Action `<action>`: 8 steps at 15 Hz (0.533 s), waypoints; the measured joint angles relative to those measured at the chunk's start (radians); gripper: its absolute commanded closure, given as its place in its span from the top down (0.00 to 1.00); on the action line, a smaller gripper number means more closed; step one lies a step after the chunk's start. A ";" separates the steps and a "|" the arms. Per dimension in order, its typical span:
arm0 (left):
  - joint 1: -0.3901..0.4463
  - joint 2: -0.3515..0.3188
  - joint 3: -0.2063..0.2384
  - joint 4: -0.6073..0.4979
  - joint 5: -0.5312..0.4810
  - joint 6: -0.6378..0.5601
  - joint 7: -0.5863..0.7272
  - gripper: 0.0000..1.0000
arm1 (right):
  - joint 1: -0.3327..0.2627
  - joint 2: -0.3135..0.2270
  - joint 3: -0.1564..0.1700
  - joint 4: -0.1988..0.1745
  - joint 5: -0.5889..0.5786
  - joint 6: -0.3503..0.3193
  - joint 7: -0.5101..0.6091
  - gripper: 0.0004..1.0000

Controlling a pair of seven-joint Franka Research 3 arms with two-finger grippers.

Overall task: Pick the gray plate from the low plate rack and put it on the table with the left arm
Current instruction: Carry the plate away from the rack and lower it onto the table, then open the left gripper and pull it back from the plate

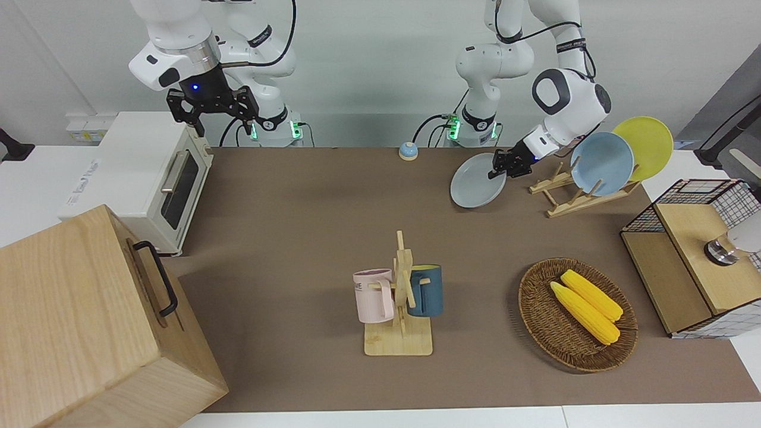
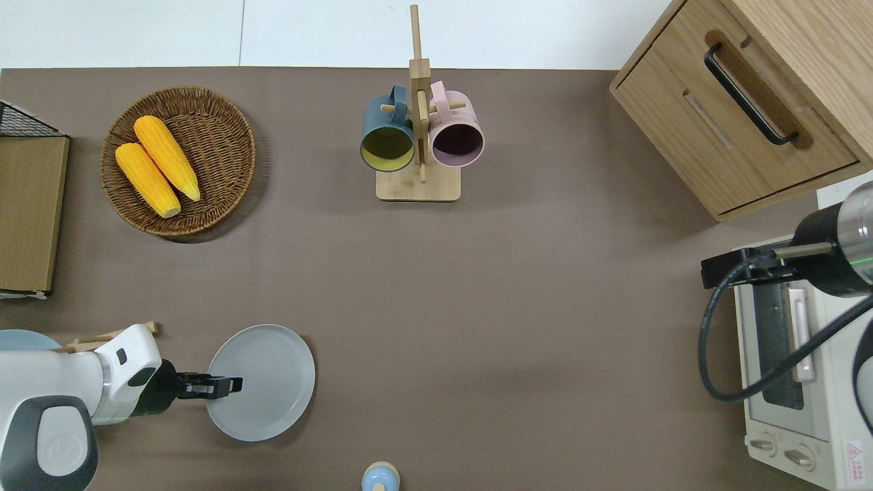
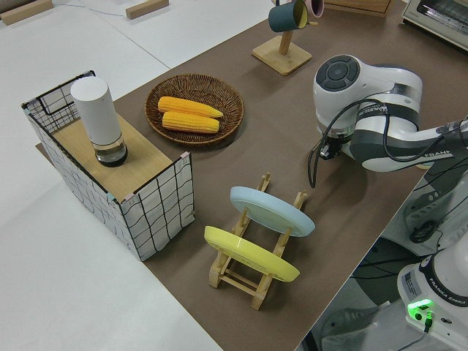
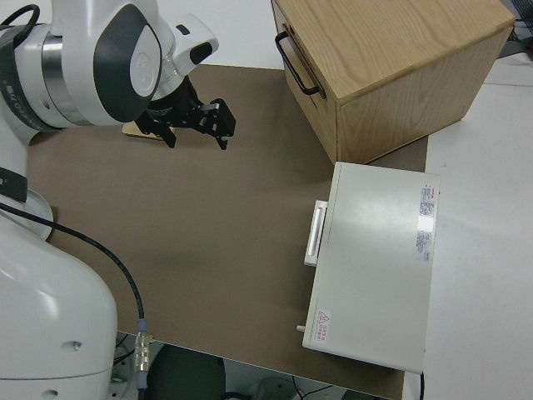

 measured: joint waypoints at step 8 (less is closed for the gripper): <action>0.000 0.015 -0.005 0.000 0.019 0.051 0.002 0.99 | 0.000 0.000 0.000 0.000 0.000 0.000 0.000 0.99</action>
